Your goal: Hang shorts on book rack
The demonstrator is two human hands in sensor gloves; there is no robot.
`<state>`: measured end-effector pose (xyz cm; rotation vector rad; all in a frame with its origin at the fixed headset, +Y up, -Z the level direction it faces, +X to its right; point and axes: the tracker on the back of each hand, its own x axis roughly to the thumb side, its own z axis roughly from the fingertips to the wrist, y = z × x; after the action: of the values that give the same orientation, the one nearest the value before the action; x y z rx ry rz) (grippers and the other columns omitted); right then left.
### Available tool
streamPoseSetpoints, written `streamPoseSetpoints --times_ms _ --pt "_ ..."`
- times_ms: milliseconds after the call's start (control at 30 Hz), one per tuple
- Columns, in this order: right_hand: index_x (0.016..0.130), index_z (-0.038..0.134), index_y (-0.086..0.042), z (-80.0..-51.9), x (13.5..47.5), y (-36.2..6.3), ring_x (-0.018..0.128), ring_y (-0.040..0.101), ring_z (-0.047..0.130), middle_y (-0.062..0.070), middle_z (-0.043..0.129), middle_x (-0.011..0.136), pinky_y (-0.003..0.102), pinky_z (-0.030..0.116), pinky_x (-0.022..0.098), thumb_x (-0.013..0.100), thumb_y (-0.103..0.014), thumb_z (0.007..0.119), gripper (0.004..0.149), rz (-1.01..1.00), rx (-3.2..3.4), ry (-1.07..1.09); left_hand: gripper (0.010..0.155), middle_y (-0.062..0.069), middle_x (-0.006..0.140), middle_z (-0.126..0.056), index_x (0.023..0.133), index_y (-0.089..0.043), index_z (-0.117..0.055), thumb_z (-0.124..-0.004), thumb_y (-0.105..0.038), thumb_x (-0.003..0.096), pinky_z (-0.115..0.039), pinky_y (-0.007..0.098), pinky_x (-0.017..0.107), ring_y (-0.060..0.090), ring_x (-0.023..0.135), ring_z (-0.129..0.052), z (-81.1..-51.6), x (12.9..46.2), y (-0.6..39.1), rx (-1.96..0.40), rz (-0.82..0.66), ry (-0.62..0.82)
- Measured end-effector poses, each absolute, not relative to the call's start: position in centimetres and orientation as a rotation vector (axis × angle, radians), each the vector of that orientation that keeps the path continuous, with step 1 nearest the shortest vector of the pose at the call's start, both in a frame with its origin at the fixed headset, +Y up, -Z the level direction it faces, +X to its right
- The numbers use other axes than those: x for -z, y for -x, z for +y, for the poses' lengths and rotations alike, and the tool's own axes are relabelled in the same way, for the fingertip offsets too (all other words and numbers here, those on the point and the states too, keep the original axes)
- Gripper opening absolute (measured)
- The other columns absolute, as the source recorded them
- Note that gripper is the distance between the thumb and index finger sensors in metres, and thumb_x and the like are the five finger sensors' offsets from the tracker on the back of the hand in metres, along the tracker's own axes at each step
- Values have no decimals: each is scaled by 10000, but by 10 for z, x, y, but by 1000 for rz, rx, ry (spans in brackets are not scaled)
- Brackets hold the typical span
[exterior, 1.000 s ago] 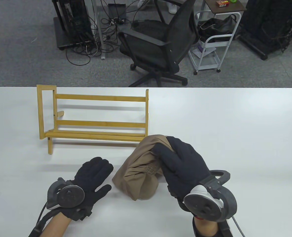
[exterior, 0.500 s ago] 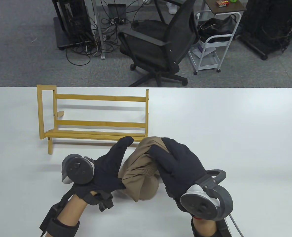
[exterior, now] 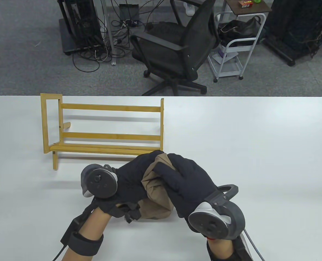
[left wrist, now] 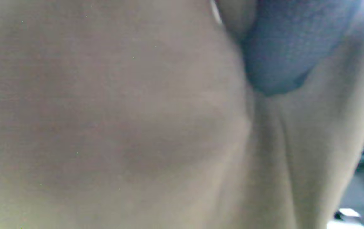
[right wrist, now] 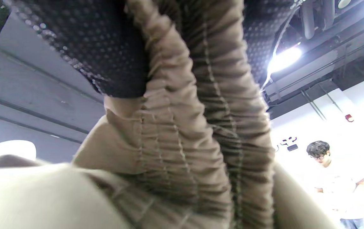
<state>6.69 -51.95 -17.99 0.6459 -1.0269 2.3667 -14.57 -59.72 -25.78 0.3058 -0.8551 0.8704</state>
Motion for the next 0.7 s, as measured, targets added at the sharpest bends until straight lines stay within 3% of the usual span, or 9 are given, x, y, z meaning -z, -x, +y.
streamPoseSetpoints --times_ms 233,700 --pt "839 796 -448 -522 181 -62 718 177 970 -4 837 951 337 884 574 440 -392 890 414 -1030 -2384 -659 698 -32 951 -852 1022 -288 -629 -953 -417 418 -858 421 501 217 707 -1016 -596 253 149 -883 -785 -434" --pt "900 763 -433 -521 184 -71 783 220 951 21 811 999 375 857 619 450 -466 844 459 -891 -2385 -688 662 -43 937 -877 1004 -300 -674 -956 -437 421 -870 402 483 204 674 -1032 -587 253 164 -834 -791 -391"
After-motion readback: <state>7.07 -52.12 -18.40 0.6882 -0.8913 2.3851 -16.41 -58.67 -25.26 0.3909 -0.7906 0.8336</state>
